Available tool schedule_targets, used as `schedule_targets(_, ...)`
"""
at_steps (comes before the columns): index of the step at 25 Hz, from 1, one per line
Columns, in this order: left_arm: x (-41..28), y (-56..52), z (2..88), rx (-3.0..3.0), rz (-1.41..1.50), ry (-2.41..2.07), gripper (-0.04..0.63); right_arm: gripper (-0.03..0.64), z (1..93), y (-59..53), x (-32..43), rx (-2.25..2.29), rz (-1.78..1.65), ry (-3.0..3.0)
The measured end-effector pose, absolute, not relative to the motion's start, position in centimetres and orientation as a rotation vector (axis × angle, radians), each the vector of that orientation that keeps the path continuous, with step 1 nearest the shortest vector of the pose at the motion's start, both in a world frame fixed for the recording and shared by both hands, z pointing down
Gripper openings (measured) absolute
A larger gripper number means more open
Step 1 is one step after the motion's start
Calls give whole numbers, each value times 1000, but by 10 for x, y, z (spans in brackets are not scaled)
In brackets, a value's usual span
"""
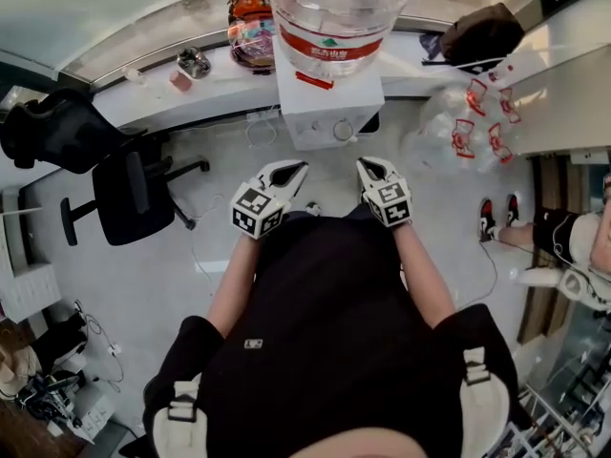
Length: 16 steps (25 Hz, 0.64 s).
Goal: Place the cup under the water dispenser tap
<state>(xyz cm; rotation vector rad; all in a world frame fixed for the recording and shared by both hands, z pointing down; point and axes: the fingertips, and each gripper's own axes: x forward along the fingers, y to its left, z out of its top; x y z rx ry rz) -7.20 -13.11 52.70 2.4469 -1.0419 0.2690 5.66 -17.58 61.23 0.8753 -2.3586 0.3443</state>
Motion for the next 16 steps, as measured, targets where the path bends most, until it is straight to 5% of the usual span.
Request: schedule_targets(16,-93,-123,533,2411,294,-1082,0,-5,578,-175,54,884,321,-2440)
